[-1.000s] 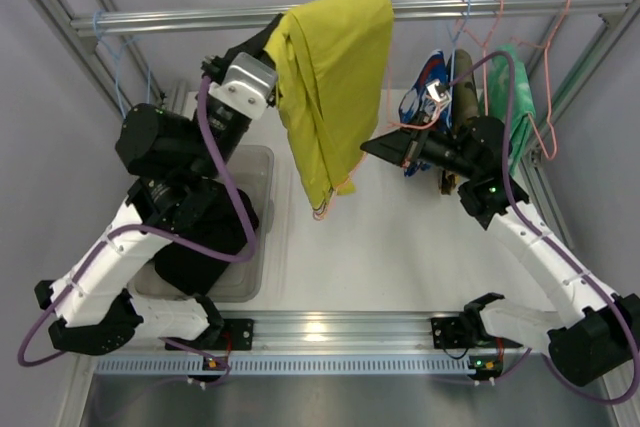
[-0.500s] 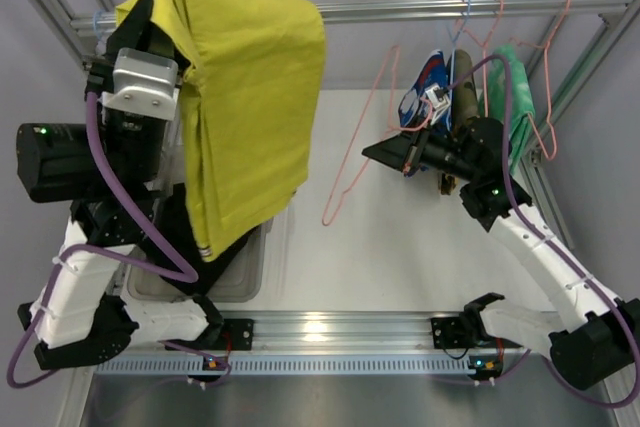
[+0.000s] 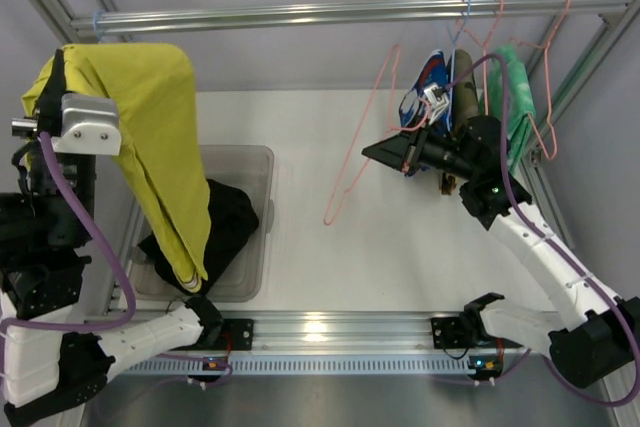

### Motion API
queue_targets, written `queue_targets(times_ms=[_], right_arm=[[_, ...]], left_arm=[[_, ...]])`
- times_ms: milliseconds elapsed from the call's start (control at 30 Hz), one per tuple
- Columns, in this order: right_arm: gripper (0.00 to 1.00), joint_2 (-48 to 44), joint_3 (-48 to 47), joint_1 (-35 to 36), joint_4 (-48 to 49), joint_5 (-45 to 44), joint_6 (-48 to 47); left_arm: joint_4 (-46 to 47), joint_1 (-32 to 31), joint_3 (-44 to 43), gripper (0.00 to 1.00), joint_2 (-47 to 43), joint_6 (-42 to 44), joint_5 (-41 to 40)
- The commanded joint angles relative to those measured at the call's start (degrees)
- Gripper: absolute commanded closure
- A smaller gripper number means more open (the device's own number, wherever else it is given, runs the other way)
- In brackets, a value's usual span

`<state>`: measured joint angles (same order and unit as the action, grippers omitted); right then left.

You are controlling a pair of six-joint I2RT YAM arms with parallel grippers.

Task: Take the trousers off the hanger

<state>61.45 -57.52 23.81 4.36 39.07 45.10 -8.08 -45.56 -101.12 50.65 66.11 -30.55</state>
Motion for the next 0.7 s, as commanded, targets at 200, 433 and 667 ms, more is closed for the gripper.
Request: queue_targets(times_ms=[200, 433, 667], right_arm=[[1.0, 2.88, -5.06, 2.02, 0.83, -0.22, -2.12], [1.0, 4.11, -5.68, 2.47, 0.74, -0.57, -2.47], [1.0, 5.26, -5.85, 2.73, 0.91, -0.49, -2.56]], left_arm=[[-12.3, 0.21, 0.75, 1.0, -4.33, 3.68, -23.58], [-33.56, 2.23, -2.24, 1.0, -4.86, -5.0, -27.63], [-44.73, 2.23, 5.58, 1.0, -7.67, -10.38, -31.15]])
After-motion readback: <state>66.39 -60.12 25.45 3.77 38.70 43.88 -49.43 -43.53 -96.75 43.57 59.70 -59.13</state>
